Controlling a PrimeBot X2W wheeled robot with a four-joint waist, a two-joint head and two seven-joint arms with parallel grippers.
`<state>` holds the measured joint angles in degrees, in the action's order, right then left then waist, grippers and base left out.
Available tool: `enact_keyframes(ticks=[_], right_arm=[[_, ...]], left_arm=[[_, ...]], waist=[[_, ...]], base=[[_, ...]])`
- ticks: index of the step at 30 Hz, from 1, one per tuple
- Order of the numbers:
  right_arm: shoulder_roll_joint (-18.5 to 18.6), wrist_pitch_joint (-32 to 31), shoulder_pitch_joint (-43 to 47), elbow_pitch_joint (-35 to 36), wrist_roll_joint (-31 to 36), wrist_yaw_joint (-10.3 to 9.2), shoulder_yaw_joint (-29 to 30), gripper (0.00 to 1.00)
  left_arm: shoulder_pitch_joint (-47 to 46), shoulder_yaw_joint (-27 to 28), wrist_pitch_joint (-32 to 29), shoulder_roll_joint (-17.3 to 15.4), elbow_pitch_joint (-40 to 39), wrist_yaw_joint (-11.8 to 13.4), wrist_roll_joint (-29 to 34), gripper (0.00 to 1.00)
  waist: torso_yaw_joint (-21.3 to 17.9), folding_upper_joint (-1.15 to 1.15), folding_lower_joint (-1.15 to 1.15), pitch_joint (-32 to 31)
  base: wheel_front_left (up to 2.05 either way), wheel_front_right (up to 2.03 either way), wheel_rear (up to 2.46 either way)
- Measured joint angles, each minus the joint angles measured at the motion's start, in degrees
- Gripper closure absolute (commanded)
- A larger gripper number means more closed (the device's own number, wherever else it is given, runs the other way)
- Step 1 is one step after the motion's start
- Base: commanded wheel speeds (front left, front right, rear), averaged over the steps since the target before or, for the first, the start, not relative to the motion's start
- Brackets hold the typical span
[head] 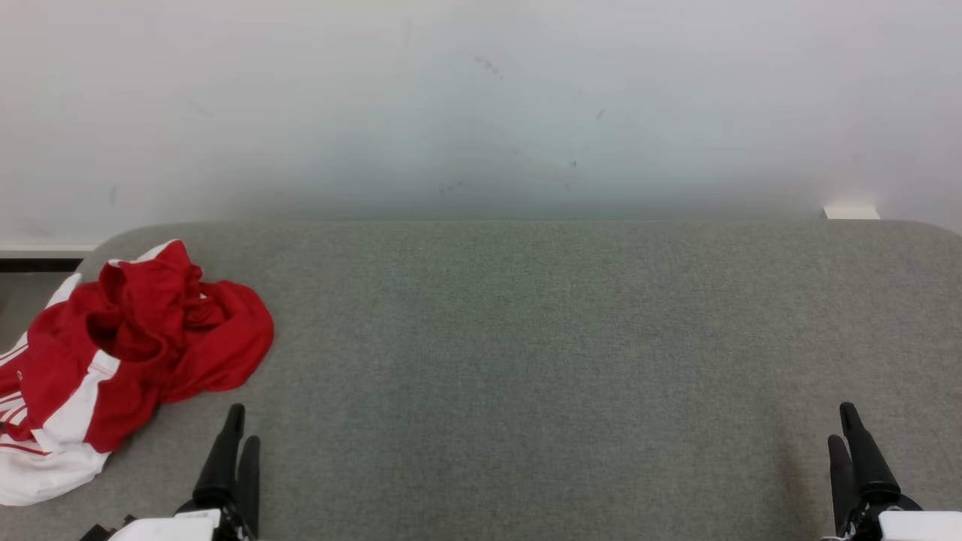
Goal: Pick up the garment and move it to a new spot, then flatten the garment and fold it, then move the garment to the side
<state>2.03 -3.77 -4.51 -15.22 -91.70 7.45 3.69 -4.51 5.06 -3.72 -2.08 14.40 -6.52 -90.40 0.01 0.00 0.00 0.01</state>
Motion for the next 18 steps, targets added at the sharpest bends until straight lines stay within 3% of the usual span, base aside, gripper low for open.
enact_keyframes(ticks=[4, 18], right_arm=[[0.08, 1.07, -0.01, 0.63, 1.56, 0.00, -1.22, 0.00], [0.21, 4.45, -0.01, 4.11, 10.81, 0.00, -3.90, 0.00]], left_arm=[[-0.01, -0.33, 1.10, 0.00, -0.88, -0.01, 1.67, 0.00], [-0.01, -1.43, 4.42, -0.05, -3.66, 0.00, 18.18, 0.00]], waist=[[-0.02, 0.00, 0.00, -0.03], [-0.15, 0.00, 0.00, 0.04]], base=[[0.00, 0.00, 0.00], [0.00, 0.00, 0.00]])
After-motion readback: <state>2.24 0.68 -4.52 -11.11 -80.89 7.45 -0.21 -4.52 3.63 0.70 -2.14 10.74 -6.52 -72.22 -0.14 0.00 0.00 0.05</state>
